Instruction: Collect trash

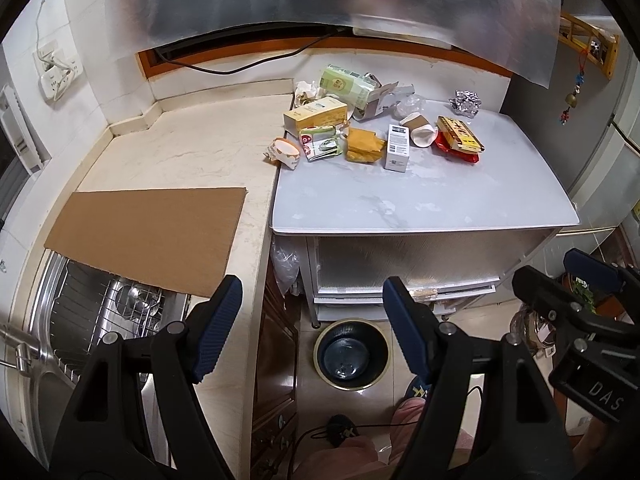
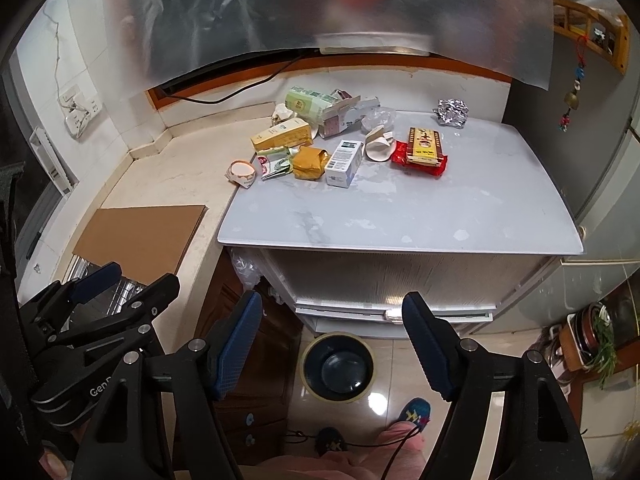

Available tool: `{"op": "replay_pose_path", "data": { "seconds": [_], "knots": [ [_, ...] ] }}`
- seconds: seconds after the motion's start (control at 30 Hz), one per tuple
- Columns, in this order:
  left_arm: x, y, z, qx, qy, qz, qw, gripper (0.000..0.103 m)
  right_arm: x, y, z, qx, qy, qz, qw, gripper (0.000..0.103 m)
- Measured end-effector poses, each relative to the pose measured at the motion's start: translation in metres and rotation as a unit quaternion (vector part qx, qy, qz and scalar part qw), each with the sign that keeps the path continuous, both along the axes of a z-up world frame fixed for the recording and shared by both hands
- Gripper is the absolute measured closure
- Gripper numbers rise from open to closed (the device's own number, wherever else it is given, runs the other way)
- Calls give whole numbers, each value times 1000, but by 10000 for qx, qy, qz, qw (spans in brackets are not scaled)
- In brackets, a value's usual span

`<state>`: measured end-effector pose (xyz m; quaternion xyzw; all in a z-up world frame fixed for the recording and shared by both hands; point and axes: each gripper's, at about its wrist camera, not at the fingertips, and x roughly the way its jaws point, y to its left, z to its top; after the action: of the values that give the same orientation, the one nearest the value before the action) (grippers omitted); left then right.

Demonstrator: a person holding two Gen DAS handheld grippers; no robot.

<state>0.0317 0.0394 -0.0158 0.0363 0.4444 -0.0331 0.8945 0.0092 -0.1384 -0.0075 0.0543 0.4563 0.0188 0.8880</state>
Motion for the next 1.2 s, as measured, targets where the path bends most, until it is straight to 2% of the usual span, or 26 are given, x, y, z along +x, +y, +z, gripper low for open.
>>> {"op": "replay_pose_path", "data": {
  "seconds": [0.4, 0.6, 0.8, 0.93, 1.2],
  "knots": [
    [20, 8, -8, -159, 139, 127, 9997, 33, 23, 7, -5, 33, 65, 223, 9997, 35],
    [57, 16, -14, -351, 334, 411, 9980, 33, 67, -14, -9, 231, 60, 276, 9993, 36],
    [115, 2, -17, -626, 560, 537, 9950, 33, 126, -43, -15, 469, 115, 395, 9981, 39],
    [167, -20, -24, -740, 709, 570, 9931, 33, 171, -70, -14, 570, 88, 500, 9971, 39],
    [274, -61, -64, -940, 1121, 874, 9854, 33, 254, -140, -18, 708, -2, 514, 9962, 39]
  ]
}}
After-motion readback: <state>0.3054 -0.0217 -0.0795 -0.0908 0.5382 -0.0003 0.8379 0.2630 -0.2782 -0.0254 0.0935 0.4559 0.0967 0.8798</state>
